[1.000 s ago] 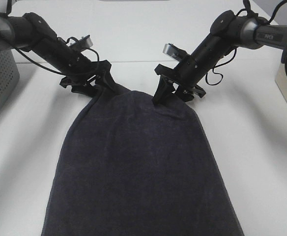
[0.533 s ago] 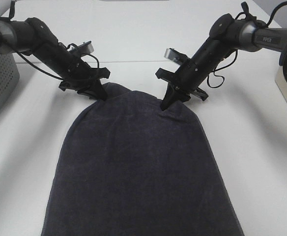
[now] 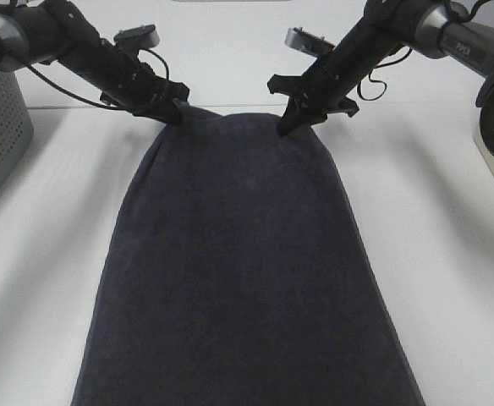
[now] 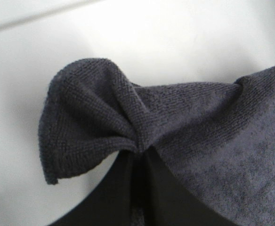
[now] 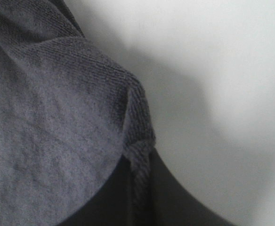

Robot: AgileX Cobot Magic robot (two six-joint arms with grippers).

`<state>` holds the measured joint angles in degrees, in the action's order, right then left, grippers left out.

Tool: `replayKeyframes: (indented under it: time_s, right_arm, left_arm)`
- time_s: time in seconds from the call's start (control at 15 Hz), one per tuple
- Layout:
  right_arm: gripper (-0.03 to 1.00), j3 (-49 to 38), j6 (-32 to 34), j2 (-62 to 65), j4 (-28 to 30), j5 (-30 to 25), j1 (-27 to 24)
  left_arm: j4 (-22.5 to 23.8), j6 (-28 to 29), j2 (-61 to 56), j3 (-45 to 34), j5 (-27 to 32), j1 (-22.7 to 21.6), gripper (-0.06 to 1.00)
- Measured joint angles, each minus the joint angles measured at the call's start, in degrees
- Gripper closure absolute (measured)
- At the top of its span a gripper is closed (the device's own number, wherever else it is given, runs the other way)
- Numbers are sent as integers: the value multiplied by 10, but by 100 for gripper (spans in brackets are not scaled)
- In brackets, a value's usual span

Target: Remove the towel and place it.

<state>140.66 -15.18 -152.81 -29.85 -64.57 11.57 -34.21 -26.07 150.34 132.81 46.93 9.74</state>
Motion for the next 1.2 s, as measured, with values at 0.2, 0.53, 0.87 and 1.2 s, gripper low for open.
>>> replayKeyframes:
  time_s: [0.2,0.53,0.87,1.2]
  right_arm:
    - [94,23,-1,0,2,57,0]
    - [94,23,-1,0,13,129,0]
    - [94,24,-1,-6,21,160,0]
    - [94,23,-1,-32,28,208,0]
  left_arm:
    - [10,-5,0,17,-43,0,91]
    - [-2,-63,0,17,-102,0,91]
    - [-41,-127,2,17,-155,0,91]
    - [-49,-156,40,17,-206,10,91]
